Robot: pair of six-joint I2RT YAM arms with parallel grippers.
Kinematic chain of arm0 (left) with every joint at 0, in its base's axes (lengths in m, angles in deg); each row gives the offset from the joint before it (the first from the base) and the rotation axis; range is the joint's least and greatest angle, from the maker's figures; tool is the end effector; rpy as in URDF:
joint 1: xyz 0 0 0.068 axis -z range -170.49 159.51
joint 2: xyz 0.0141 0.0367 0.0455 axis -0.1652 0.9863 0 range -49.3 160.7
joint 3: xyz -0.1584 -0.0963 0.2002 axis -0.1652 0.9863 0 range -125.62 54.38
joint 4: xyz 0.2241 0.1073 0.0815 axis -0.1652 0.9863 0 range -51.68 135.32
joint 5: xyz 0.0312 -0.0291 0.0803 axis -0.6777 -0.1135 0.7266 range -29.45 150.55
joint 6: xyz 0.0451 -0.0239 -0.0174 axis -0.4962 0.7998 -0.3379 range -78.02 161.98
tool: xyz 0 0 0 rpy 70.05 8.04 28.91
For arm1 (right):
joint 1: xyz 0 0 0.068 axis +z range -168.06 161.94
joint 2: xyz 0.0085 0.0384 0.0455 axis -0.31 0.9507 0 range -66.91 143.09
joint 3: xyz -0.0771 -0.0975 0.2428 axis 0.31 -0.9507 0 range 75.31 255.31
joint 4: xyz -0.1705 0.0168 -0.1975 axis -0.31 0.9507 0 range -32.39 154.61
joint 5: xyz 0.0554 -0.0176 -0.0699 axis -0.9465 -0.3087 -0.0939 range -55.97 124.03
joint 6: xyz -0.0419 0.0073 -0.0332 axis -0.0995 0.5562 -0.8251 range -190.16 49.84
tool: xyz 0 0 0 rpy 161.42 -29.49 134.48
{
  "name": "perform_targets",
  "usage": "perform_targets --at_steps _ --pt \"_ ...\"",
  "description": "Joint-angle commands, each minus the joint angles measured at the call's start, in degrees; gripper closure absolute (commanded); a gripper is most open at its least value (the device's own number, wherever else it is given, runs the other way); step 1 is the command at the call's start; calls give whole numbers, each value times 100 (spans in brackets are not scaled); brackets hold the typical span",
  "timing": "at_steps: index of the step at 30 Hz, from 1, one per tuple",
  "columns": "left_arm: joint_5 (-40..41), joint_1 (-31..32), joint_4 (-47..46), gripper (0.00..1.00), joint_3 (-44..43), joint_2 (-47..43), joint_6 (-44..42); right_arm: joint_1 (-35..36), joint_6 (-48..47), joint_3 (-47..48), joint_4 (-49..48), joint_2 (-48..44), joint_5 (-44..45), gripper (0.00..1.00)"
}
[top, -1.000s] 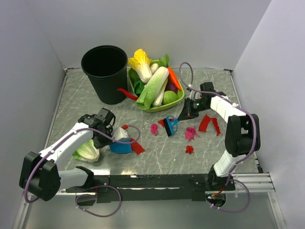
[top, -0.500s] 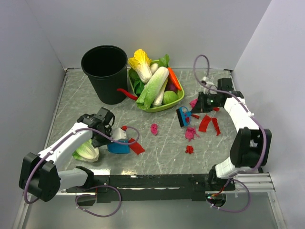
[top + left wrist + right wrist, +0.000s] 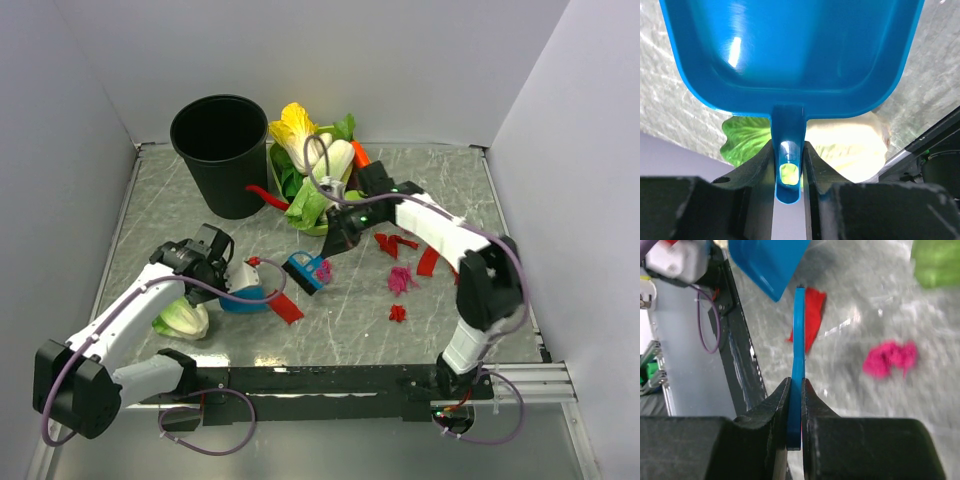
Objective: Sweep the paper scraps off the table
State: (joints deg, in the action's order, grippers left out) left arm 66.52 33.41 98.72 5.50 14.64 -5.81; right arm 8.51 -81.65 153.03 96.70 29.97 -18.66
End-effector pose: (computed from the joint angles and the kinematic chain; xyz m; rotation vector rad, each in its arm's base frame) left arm 0.1695 -0.0711 0.2391 1.6864 2.3673 0.2251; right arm 0.3030 0.1832 0.2704 -1.1142 2.1826 1.2817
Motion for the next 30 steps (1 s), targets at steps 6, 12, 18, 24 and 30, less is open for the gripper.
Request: perform_targets --at_steps 6,12,18,24,30 --pt "465 -26 341 99 -52 -347 25 867 1017 1070 -667 1322 21 100" --pt "1046 -26 226 99 178 -418 -108 1035 1447 1097 -684 1571 346 100" --pt "1037 -17 9 99 186 -286 -142 850 1423 649 -535 1124 1575 100" --pt "766 -8 -660 99 73 231 -678 526 464 -123 -148 34 2534 100" --pt "168 228 -635 99 -498 1294 -574 -195 -177 -722 361 -1135 2693 100"
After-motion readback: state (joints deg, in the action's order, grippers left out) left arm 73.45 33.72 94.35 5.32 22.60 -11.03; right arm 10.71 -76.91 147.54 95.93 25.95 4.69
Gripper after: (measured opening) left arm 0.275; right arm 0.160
